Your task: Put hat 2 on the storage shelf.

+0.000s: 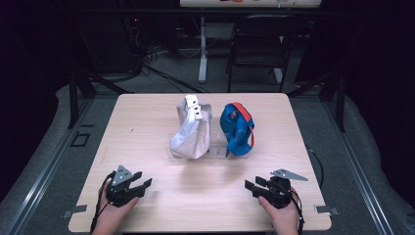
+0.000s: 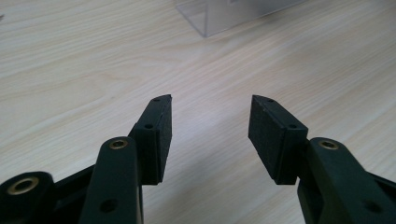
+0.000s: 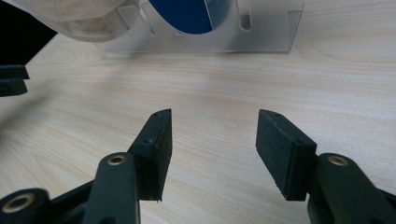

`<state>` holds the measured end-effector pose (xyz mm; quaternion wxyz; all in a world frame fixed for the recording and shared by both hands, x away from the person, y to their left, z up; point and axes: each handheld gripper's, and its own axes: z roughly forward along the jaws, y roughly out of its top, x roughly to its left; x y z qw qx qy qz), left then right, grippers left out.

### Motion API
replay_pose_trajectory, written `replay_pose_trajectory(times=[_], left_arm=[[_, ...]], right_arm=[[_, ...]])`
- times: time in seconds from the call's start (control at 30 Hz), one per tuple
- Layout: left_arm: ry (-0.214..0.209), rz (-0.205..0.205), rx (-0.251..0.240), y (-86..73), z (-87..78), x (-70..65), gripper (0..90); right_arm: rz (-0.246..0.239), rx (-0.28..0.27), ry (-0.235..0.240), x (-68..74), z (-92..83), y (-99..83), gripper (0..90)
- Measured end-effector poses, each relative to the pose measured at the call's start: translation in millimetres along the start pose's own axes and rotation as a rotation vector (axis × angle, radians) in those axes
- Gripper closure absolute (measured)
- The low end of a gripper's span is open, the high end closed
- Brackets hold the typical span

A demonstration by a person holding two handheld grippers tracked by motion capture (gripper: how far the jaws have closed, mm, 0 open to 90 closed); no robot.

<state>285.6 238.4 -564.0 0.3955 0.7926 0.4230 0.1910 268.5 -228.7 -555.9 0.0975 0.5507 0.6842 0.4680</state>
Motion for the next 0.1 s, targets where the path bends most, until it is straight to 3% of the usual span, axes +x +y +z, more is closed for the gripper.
replay_pose_trajectory(times=[0.1], left_arm=[[-0.008, 0.015, -0.016, 2.8, 2.3, -7.6, 50.0]], right_arm=[[0.008, -0.005, 0.014, -0.9, -1.3, 0.9, 47.2]])
